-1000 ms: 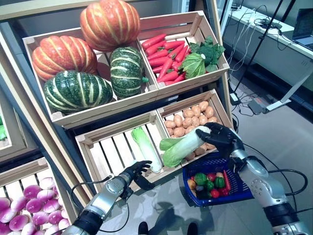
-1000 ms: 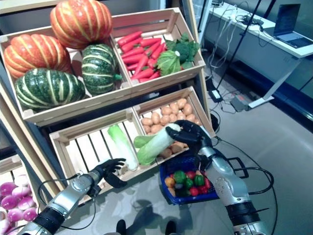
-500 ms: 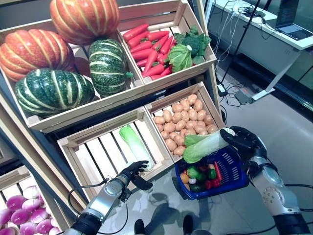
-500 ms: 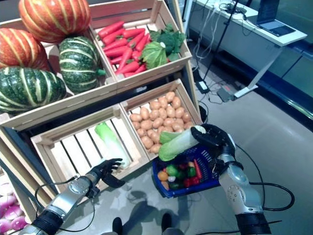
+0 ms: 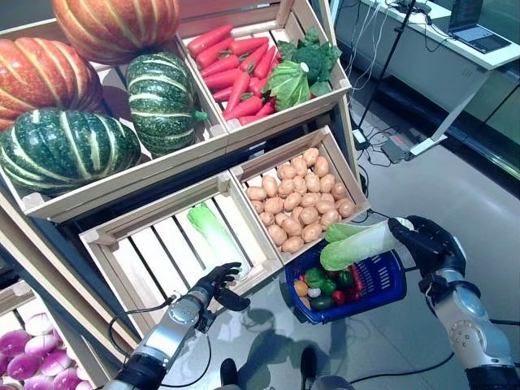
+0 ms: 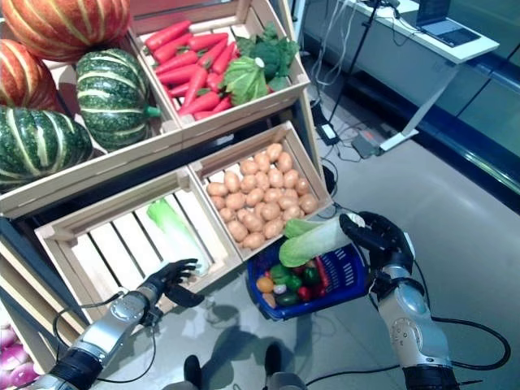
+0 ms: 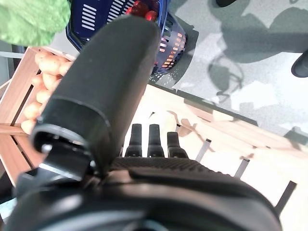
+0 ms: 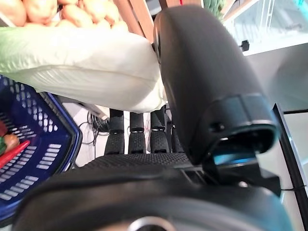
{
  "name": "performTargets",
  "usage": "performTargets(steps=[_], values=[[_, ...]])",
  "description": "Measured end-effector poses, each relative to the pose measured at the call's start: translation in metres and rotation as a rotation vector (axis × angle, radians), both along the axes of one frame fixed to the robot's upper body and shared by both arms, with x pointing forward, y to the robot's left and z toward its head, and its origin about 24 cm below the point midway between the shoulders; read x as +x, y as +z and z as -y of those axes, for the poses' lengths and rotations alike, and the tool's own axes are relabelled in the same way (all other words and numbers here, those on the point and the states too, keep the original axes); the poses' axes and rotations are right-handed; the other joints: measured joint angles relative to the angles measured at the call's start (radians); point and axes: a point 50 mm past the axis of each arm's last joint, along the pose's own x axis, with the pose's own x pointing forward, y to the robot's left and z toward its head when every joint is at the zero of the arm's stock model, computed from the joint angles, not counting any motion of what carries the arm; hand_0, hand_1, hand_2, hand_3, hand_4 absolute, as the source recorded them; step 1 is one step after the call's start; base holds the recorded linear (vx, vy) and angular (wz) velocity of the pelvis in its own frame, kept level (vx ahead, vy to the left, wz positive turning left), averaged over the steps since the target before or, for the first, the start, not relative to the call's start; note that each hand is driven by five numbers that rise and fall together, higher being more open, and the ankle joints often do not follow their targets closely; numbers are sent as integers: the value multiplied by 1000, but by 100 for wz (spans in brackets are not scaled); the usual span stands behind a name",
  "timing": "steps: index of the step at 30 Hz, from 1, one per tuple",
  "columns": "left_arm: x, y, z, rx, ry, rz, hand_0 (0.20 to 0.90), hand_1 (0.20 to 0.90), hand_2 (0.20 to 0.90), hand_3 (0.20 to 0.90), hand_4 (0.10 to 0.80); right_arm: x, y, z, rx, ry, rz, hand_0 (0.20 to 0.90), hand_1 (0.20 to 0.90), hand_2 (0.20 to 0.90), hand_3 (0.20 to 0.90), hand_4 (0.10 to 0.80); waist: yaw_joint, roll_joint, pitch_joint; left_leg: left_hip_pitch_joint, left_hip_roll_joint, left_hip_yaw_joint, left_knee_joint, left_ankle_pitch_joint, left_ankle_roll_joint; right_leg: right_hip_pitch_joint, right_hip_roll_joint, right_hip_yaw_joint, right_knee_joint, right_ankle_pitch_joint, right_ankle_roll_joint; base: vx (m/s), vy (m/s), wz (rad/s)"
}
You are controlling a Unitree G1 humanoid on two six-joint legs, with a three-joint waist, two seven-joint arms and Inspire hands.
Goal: Put vegetables into the basket
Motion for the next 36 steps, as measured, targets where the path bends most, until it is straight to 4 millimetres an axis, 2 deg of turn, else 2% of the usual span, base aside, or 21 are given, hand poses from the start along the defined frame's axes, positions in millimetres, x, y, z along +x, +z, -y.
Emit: performTargets(steps=[2,6,13,16,20,23,27,32,36], values=[[2,4,0,-5,1,18,900,900,900,900,800,-1,-2,2,9,-17,7,300,300,300,300,400,-1,-4,3,-13,0,2,0,1,-1,-14,1,2,0,2,-1,-179,-66,-4],[13,24,-1,1,-8,119,900,900,900,900,800,-2,-9,9,73,-91,10,300,300,300,300,400,1,-14,52,-65,2,2,0,13,-2,-66,3,5,3,22,-7,-154,-70,-1],[27,46,-12,10,22,207,900,900,900,900,800,2,-19,21,165,-199,4,300,300,300,300,400,7,0,193,-109,3,-8,1,25,-4,-104,4,-8,4,31,-11,-116,-65,3],[36,56,-7,0,14,245,900,900,900,900,800,6,-24,27,224,-256,17,300,300,300,300,400,28,14,233,-125,4,-9,2,26,-5,-120,4,-11,4,33,-12,-104,-35,2],[50,72,3,2,-19,315,900,900,900,900,800,19,-21,29,238,-291,52,300,300,300,300,400,37,29,264,-157,3,-22,10,27,-5,-140,3,-26,4,35,-14,-112,-9,9],[66,93,19,-15,-71,389,900,900,900,900,800,40,-8,24,258,-290,121,300,300,300,300,400,51,40,274,-207,3,-37,31,28,-6,-174,2,-38,5,40,-18,-107,-4,11],[84,121,32,-20,-125,492,900,900,900,900,800,73,25,13,262,-264,224,300,300,300,300,400,62,54,301,-286,4,-62,82,27,-7,-221,0,-59,15,47,-24,-77,-23,14],[92,143,35,-25,-142,579,900,900,900,900,800,93,59,14,273,-331,322,300,300,300,300,400,89,60,304,-417,7,-78,152,25,-7,-348,-7,-63,87,45,-30,-68,-10,5],[97,161,33,-13,-155,656,900,900,900,900,800,105,87,17,285,-395,384,300,300,300,300,400,104,67,308,-584,-3,-98,263,11,9,-526,-35,-65,230,13,-34,-51,-30,6]])
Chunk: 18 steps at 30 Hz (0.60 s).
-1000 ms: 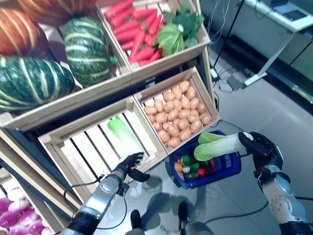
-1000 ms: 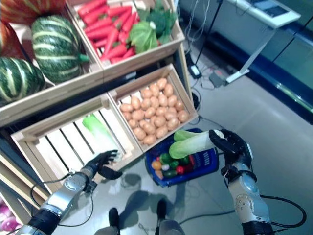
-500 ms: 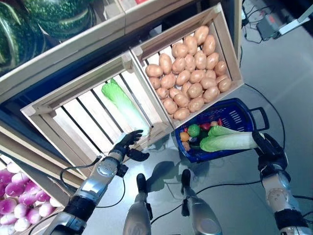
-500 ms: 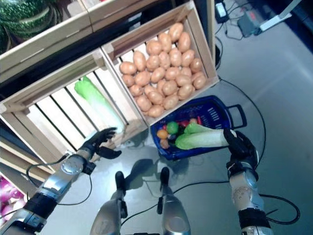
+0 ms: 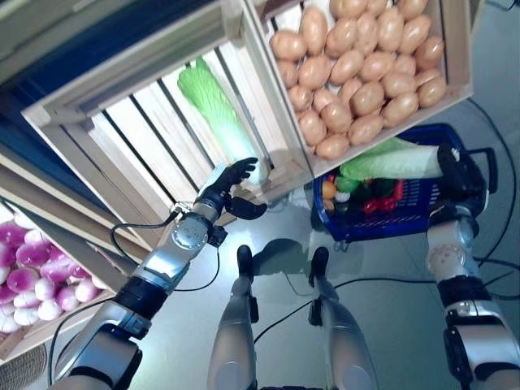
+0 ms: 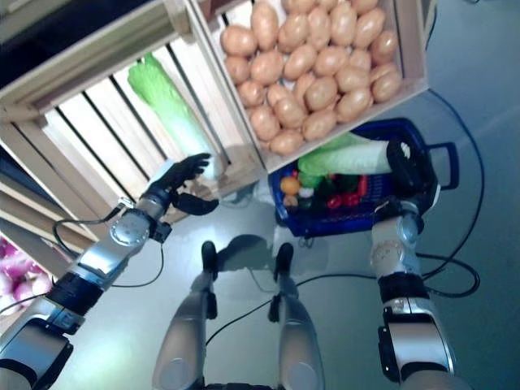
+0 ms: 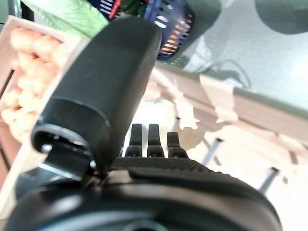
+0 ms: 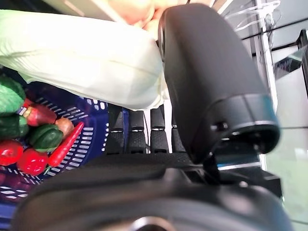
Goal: Put vegetables into the basket
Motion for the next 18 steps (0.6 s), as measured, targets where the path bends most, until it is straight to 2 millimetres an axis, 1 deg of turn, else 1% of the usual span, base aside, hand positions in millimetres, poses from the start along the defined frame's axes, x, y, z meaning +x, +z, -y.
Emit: performTargets(steps=[1,3,4,5,7,9,13,14,16,18], values=[[1,6,1,-1,-13,28,900,900,900,900,800,1,4,2,2,-19,-2,300,300,300,300,400,5,4,2,-39,-5,-7,29,-4,4,-49,-10,0,53,-17,-1,-21,-47,16],[2,14,3,-3,-30,66,900,900,900,900,800,0,4,4,18,-62,-28,300,300,300,300,400,13,4,2,-112,-19,-20,85,-9,10,-140,-38,2,165,-54,-2,-14,-20,20],[2,14,3,-3,-30,66,900,900,900,900,800,0,4,4,18,-62,-28,300,300,300,300,400,13,4,2,-112,-19,-20,85,-9,10,-140,-38,2,165,-54,-2,-14,-18,21],[2,19,2,1,-34,90,900,900,900,900,800,0,5,4,20,-94,-45,300,300,300,300,400,15,5,2,-174,-32,-25,144,-26,13,-212,-60,11,246,-89,-7,-10,-21,16],[1,25,-1,2,-33,117,900,900,900,900,800,-1,6,5,2,-137,-73,300,300,300,300,400,17,6,2,-248,-44,-31,214,-43,21,-294,-81,30,328,-113,-3,1,-41,16],[0,33,-1,-11,-43,152,900,900,900,900,800,-2,7,8,-13,-183,-105,300,300,300,300,400,18,11,2,-315,-51,-37,264,-50,26,-357,-94,33,375,-120,-3,17,-27,12],[-1,44,3,-23,-60,211,900,900,900,900,800,-4,2,12,-17,-236,-189,300,300,300,300,400,30,12,3,-394,-57,-49,311,-53,30,-429,-101,40,408,-120,-4,8,-7,3],[-2,45,3,-25,-62,218,900,900,900,900,800,-4,2,12,-15,-242,-192,300,300,300,300,400,32,12,3,-402,-58,-51,312,-53,30,-438,-102,43,409,-119,-3,14,0,-4],[-4,49,4,-31,-66,247,900,900,900,900,800,-3,4,12,-15,-248,-193,300,300,300,300,400,35,12,3,-428,-72,-59,325,-55,33,-466,-103,58,419,-116,1,0,0,0],[-5,52,6,-35,-75,266,900,900,900,900,800,-2,6,11,-36,-245,-198,300,300,300,300,400,36,12,3,-444,-73,-62,339,-60,37,-478,-103,60,425,-115,3,21,-2,5]])
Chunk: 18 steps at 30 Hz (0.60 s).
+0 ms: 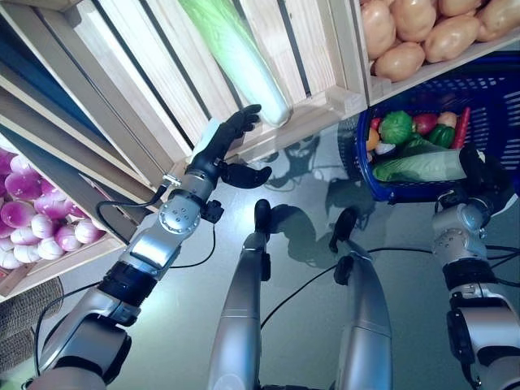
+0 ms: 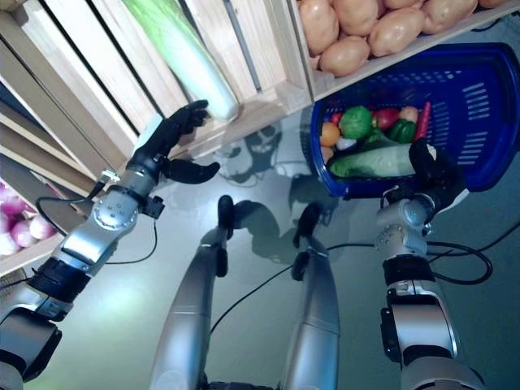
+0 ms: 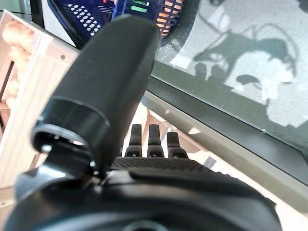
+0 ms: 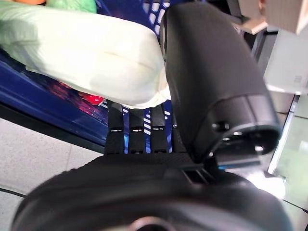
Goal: Put vegetables into the basket
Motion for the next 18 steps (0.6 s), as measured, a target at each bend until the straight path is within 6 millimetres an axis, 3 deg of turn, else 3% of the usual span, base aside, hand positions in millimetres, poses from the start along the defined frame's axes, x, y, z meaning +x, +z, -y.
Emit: performTargets(steps=[12,13,14,18], values=[[-4,14,-1,-16,-11,93,900,900,900,900,800,14,18,-5,-19,12,-15,300,300,300,300,400,6,0,0,-82,-3,-6,78,-34,4,-69,-7,7,57,-17,-1,6,0,1],[-4,15,-1,-17,-13,98,900,900,900,900,800,14,19,-5,-18,12,-13,371,371,371,371,447,7,0,0,-88,-4,-6,82,-34,5,-77,-8,8,62,-18,-1,0,0,0],[-5,16,-1,-19,-15,104,900,900,900,900,800,15,21,-5,-17,12,-10,900,900,900,900,800,7,0,0,-95,-5,-5,87,-34,5,-84,-10,10,69,-19,-1,0,0,0],[-5,18,0,-19,-23,120,900,900,900,900,800,17,25,-7,-17,16,-3,900,900,900,900,800,9,1,0,-114,-12,-1,101,-35,6,-111,-12,22,89,-24,5,8,2,0]])
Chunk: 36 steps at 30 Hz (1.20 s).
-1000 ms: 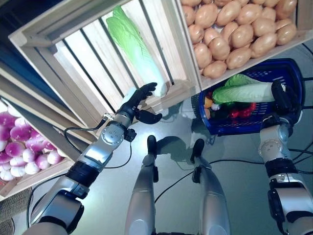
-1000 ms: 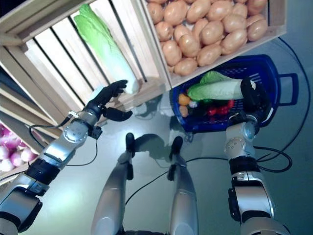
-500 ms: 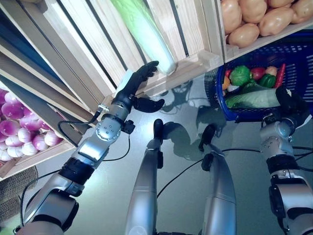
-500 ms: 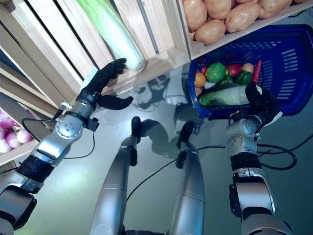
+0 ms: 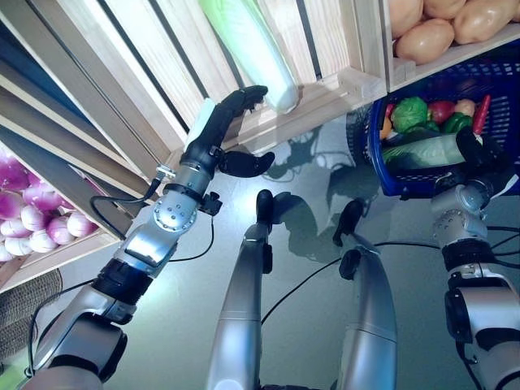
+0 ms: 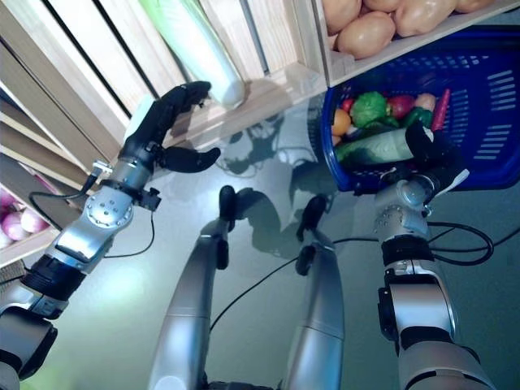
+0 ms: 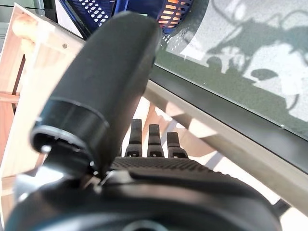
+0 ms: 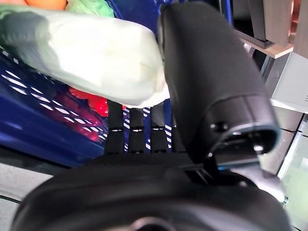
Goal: Put vegetables into the basket
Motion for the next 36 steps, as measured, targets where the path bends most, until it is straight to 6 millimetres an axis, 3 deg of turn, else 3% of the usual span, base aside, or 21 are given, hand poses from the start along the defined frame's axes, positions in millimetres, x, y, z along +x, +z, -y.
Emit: performTargets(steps=[17,23,31,36], values=[[-3,6,1,29,-31,41,900,900,900,900,800,-7,12,8,-187,-249,-236,900,900,900,900,800,0,4,0,-13,-2,16,6,-4,3,-14,0,13,-3,4,-3,20,49,-1],[-5,1,-6,151,11,57,900,900,900,900,800,-10,11,7,-231,-249,-241,900,900,900,900,800,-6,6,1,28,3,22,-1,-9,0,19,11,28,-12,6,-1,37,59,-7],[-17,-11,-25,322,83,61,900,900,900,900,800,-34,-23,7,-294,-183,-221,900,900,900,900,800,-27,5,1,180,15,43,-65,-9,0,158,23,29,-61,6,0,52,32,-8],[-26,11,-40,305,158,160,900,900,900,900,800,-55,-57,-3,-318,-47,-224,900,900,900,900,800,-56,5,1,277,19,45,-106,-6,-6,247,33,30,-92,5,1,43,38,-5]])
